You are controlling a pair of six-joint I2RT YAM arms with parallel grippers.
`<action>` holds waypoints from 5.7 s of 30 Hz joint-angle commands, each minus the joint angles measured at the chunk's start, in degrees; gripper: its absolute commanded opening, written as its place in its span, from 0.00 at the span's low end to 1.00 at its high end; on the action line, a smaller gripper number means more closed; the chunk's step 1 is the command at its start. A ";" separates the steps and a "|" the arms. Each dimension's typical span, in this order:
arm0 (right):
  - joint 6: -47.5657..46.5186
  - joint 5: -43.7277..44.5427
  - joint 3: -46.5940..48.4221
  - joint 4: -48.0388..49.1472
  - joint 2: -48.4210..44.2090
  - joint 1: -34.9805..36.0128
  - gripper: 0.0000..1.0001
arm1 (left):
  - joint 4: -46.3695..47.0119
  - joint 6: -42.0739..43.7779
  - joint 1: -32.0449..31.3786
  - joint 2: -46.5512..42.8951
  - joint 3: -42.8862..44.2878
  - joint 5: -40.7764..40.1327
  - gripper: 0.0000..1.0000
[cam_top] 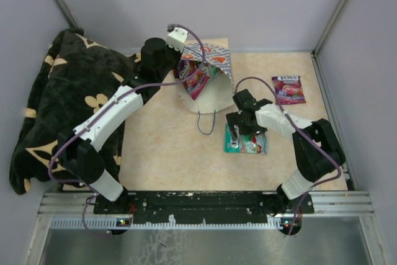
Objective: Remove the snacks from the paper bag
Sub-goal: Adjust the snack at the center of the board.
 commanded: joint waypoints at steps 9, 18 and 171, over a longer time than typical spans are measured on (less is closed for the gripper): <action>21.33 7.50 -4.39 1.58 7.11 -0.65 0.99 | 1.27 1.36 0.57 -2.03 -0.39 -2.15 0.08; 51.84 18.40 -1.31 -13.57 11.18 -2.48 0.99 | 1.08 1.18 0.57 -2.03 -0.53 -2.54 0.08; 59.59 13.66 3.37 3.34 -0.05 5.54 0.99 | 0.13 1.97 0.59 -1.68 0.49 -1.59 0.06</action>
